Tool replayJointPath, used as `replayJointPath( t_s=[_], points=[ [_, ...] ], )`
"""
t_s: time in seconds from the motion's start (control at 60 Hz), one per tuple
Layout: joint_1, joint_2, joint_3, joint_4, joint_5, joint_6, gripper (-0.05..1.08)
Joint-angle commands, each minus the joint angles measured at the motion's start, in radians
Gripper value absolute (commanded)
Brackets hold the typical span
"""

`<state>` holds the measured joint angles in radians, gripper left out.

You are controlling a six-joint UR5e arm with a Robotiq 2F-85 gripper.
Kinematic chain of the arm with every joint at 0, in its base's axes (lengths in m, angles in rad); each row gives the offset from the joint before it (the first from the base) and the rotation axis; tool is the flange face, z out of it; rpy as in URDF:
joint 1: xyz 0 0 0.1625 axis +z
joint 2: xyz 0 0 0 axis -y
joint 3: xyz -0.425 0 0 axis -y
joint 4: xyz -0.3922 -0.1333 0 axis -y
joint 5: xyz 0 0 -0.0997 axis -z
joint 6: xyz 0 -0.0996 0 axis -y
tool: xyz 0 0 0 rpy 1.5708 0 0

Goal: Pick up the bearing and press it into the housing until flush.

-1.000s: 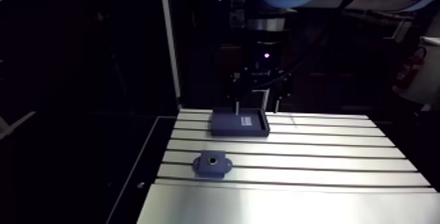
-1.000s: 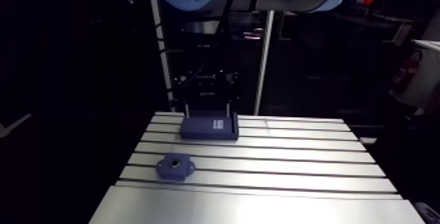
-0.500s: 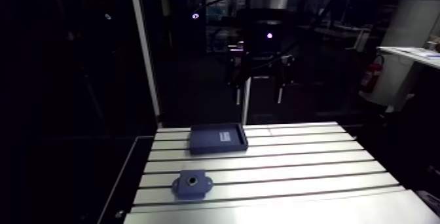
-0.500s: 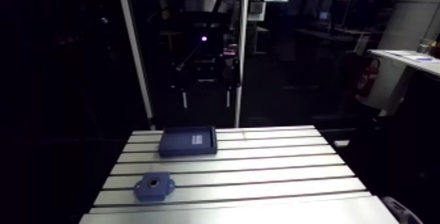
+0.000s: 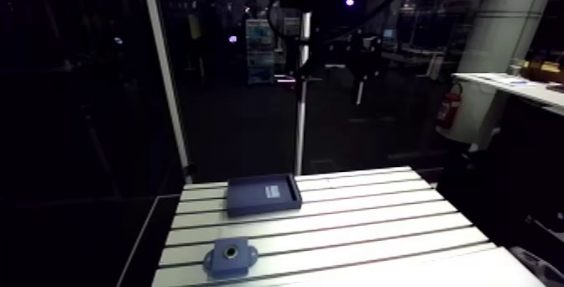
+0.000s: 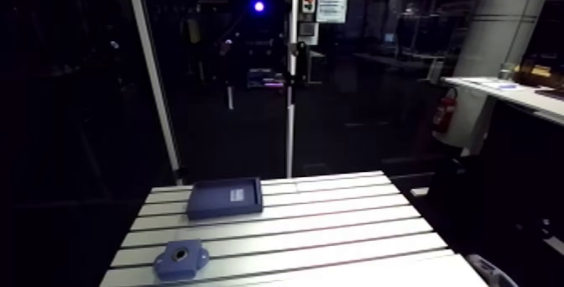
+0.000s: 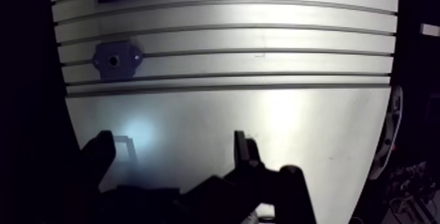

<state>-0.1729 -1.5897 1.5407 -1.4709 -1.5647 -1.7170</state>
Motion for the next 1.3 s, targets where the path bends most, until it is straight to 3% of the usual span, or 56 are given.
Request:
replayJointPath(
  t_s=[0.017, 0.217, 0.483, 0.767, 1.3],
  points=[
    [-0.004, 0.004, -0.006, -0.003, 0.002, -0.007, 0.02],
    [0.020, 0.010, 0.014, -0.063, 0.010, -0.004, 0.02],
    [0.073, 0.012, 0.027, -0.068, 0.000, 0.009, 0.02],
    [0.073, 0.014, 0.028, -0.065, -0.005, 0.007, 0.02],
    [0.075, 0.025, 0.019, -0.067, 0.002, 0.006, 0.02]
  ],
)
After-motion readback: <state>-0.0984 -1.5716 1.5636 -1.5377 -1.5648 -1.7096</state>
